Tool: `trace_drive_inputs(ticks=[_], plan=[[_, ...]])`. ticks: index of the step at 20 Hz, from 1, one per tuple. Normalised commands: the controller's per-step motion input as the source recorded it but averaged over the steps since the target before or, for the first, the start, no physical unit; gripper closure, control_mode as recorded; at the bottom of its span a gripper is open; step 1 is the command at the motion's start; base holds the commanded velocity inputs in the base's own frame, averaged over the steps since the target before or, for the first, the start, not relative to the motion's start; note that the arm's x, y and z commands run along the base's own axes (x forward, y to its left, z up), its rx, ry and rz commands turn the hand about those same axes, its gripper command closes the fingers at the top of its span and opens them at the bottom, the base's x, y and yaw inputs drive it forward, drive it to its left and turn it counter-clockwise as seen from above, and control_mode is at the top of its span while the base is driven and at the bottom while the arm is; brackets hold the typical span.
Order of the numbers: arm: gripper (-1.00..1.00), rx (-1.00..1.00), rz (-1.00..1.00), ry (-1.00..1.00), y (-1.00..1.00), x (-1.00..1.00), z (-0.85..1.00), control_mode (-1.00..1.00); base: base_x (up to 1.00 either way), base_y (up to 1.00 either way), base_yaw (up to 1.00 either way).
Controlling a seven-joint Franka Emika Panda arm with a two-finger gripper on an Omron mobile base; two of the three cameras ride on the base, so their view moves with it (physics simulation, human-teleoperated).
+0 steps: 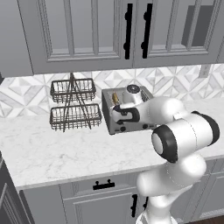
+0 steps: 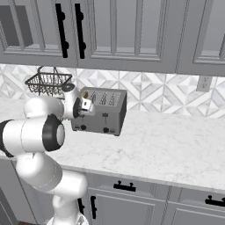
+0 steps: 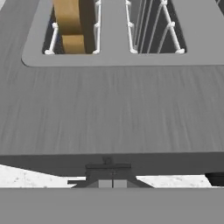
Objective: Start the toaster. Once the lever pops up, take the bread to the plate on the dining counter.
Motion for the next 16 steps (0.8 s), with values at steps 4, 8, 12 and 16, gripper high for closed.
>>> trace_drive_inputs(ticks=[4,8,12,16], plan=[[1.00,0.00,-0.02,0.00,0.00,-0.24,-0.48,-1.00,0.00,0.00,0.00],[1.00,0.00,-0.02,0.01,0.00,-0.05,-0.51,-1.00,0.00,0.00,0.00],[1.00,0.00,-0.02,0.03,0.00,-0.01,-0.47,-1.00,0.00,0.00,0.00],[1.00,0.00,-0.01,0.00,0.00,0.00,-0.23,-1.00,0.00,0.00,0.00]])
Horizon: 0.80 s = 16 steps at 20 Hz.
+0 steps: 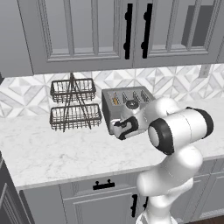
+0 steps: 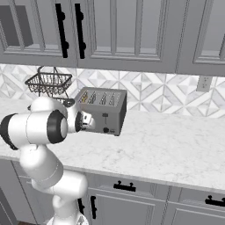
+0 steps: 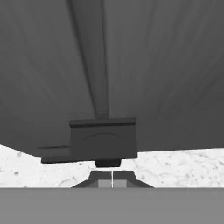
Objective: Start the toaster. Once the lever pops up, take the bread to the plate on the dining counter.
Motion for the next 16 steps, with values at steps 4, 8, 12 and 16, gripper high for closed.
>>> trace_drive_inputs(ticks=[4,8,12,16], plan=[[1.00,0.00,0.00,0.00,0.00,-0.08,-0.02,-1.00,0.00,0.00,0.00],[1.00,0.00,0.00,-0.01,-0.01,-0.27,0.27,-1.00,0.00,0.00,0.00],[1.00,0.00,0.00,-0.01,0.00,-0.41,0.71,-1.00,0.00,0.00,0.00],[1.00,0.00,-0.04,-0.05,-0.16,-0.26,0.75,-1.00,0.00,0.00,0.00]])
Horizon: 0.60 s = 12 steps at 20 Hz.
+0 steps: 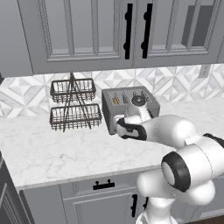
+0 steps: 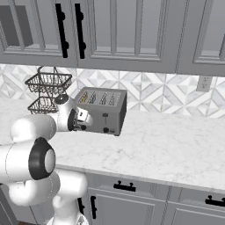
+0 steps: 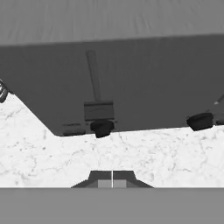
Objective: Start the toaster. Once the lever pops up, take the bread to the plate on the dining counter.
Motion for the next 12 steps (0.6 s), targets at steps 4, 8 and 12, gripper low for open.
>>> trace_drive_inputs(ticks=[4,8,12], plan=[[1.00,0.00,-0.10,-0.16,-0.48,-0.18,0.46,-1.00,0.00,0.00,0.00],[1.00,0.00,-0.07,-0.08,-0.48,-0.26,0.43,-1.00,0.00,0.00,0.00],[1.00,0.10,0.00,-0.09,-0.54,-0.19,0.44,-1.00,0.00,0.00,0.00]])
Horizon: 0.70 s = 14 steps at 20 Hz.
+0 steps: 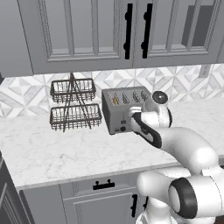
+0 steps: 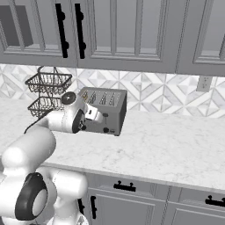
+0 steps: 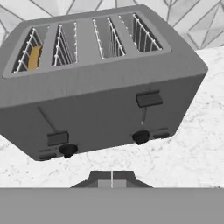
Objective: Start the toaster. Once the lever pops up, take the bread to the plate on the dining counter.
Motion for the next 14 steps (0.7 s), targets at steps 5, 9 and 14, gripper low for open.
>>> trace_drive_inputs(ticks=[5,9,14], plan=[[1.00,0.03,0.00,-0.13,-0.18,-0.23,0.24,-1.00,0.00,0.00,0.00],[-1.00,0.00,0.01,-0.13,0.00,-0.11,0.00,-1.00,0.00,0.00,0.00],[-1.00,-0.02,0.01,-0.27,0.00,-0.14,0.16,-1.00,0.00,0.00,0.00]])
